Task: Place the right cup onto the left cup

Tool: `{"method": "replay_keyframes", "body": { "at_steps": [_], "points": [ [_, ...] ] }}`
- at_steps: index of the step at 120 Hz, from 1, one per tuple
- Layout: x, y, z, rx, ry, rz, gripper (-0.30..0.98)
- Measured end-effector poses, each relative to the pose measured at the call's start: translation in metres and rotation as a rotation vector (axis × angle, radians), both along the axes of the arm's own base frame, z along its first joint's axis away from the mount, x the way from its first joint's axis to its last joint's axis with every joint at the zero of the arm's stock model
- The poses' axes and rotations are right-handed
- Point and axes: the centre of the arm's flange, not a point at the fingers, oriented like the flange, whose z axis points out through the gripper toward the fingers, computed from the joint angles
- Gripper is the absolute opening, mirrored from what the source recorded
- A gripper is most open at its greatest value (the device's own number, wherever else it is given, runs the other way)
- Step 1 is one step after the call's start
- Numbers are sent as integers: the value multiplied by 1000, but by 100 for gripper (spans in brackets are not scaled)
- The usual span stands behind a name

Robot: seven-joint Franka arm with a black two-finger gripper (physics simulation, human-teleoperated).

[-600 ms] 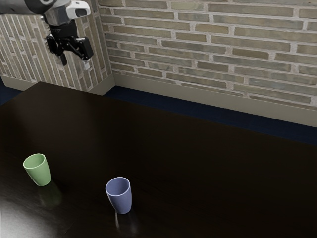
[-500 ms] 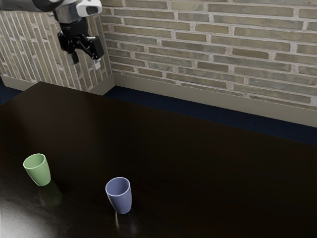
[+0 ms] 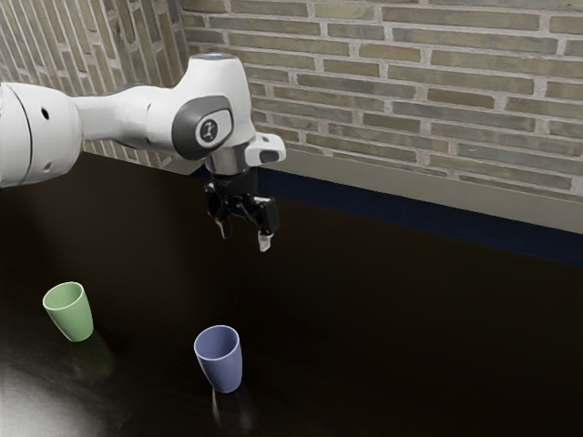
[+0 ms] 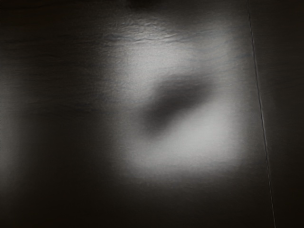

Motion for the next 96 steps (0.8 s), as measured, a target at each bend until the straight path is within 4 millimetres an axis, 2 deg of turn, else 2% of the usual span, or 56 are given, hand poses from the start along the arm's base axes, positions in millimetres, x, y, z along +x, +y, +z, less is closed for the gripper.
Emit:
{"method": "replay_keyframes", "body": {
  "at_steps": [14,25,46,57,77,96],
  "points": [
    [-22,2,-34,-23,6,84,66],
    [-51,9,-40,-46,2,150,66],
    [-87,6,-48,-66,-8,257,66],
    [-98,-5,-52,-46,-19,270,66],
    [-132,-41,-67,-23,1,263,66],
    [-144,-44,-82,-4,28,322,66]
  ]
}}
